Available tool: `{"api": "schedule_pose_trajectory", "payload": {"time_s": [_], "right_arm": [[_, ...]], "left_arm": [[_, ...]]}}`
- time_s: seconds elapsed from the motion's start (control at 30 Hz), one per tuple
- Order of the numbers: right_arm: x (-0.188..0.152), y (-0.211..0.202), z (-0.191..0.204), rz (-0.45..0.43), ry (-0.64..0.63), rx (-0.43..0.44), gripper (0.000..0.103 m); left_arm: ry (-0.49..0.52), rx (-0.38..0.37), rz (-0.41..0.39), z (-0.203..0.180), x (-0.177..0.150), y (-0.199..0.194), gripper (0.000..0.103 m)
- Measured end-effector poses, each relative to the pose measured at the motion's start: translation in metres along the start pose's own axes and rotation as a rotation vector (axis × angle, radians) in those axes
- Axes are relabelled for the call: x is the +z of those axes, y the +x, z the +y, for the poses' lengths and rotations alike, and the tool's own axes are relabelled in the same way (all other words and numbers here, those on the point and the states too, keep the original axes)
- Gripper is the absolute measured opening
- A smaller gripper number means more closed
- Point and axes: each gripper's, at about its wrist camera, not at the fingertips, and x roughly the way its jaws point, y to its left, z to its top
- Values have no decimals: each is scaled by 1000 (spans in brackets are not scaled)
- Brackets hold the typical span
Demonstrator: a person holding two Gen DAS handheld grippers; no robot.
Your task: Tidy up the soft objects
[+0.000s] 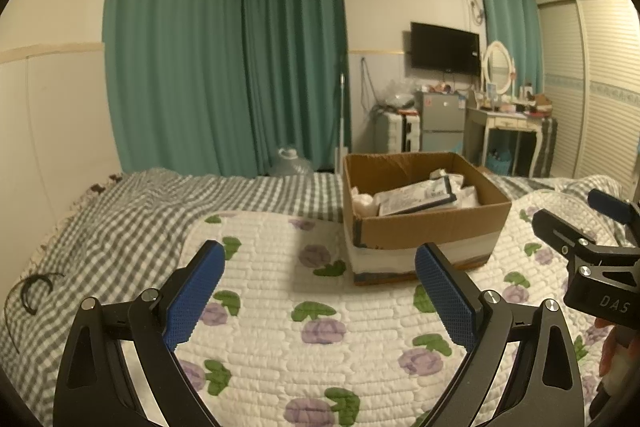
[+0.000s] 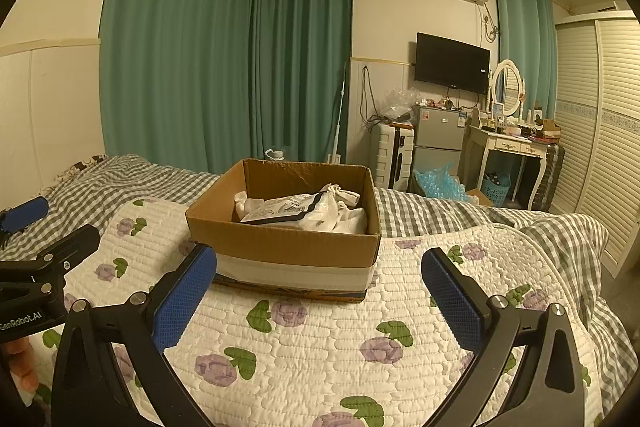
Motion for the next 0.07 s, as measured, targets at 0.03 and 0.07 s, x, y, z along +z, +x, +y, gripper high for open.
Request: {"api": "schedule_pose_trajectory", "payload": {"time_s": [0.03, 0.07], "right_arm": [[0, 0, 0, 0, 0, 0, 103], [0, 0, 0, 0, 0, -1, 103]], "left_arm": [[1, 0, -1, 0, 0, 0, 98], [2, 1, 1, 0, 0, 0, 98]]}}
